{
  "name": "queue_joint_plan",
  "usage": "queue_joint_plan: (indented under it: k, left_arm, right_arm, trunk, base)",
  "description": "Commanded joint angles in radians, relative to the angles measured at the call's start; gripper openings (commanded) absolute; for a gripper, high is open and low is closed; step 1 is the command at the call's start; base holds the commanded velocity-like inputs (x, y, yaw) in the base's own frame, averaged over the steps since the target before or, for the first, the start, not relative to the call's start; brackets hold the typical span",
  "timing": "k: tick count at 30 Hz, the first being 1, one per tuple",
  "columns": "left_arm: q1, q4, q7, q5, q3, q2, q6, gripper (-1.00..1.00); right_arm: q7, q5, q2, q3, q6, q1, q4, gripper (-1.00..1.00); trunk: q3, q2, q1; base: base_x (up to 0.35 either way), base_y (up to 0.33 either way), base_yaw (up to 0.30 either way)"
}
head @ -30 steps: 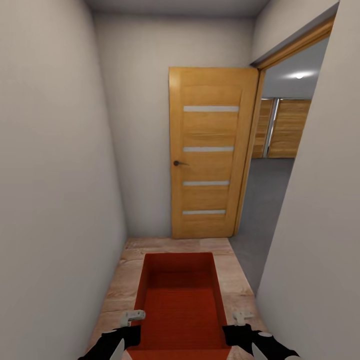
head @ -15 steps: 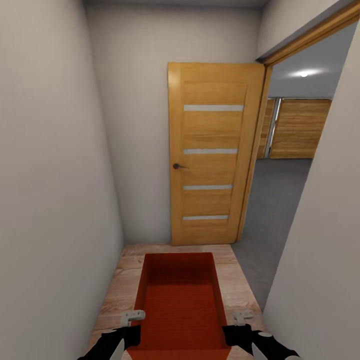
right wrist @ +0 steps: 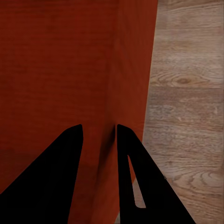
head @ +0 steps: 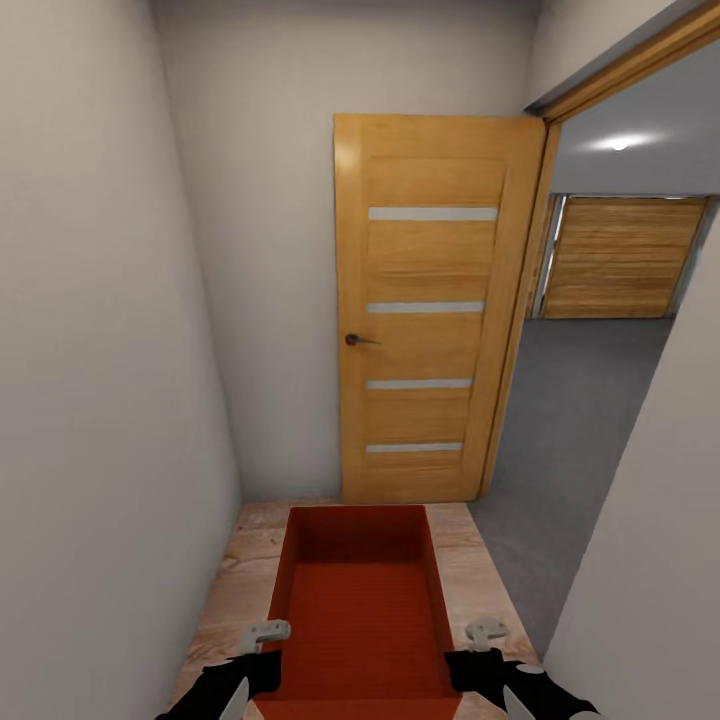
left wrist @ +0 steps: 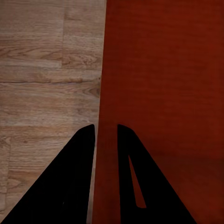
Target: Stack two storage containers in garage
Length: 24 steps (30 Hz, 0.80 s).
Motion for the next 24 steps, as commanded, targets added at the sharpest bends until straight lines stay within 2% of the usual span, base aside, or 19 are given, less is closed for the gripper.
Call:
queue_joint_plan:
  k: [1, 8, 24]
  left_arm:
    - [-0.001, -0.005, 0.028, -0.021, 0.001, 0.029, -0.014, -1.00]
    - [-0.001, -0.005, 0.028, -0.021, 0.001, 0.029, -0.014, -1.00]
    - [-0.001, -0.005, 0.028, -0.021, 0.001, 0.029, -0.014, -1.00]
  right_arm:
    - [0.001, 0.021, -0.001, 0.005, -0.001, -0.001, 0.004, -1.00]
    - [0.001, 0.021, -0.001, 0.005, -0.001, -0.001, 0.004, -1.00]
    - [0.001, 0.021, -0.001, 0.005, -0.001, -0.001, 0.004, -1.00]
  trunk:
    - [-0.002, -0.002, 0.001]
    - [-0.002, -0.002, 0.001]
    - [-0.002, -0.002, 0.001]
  base:
    - [0.329, 0.000, 0.000]
    - [0.329, 0.010, 0.000]
    - [0.329, 0.094, 0.000]
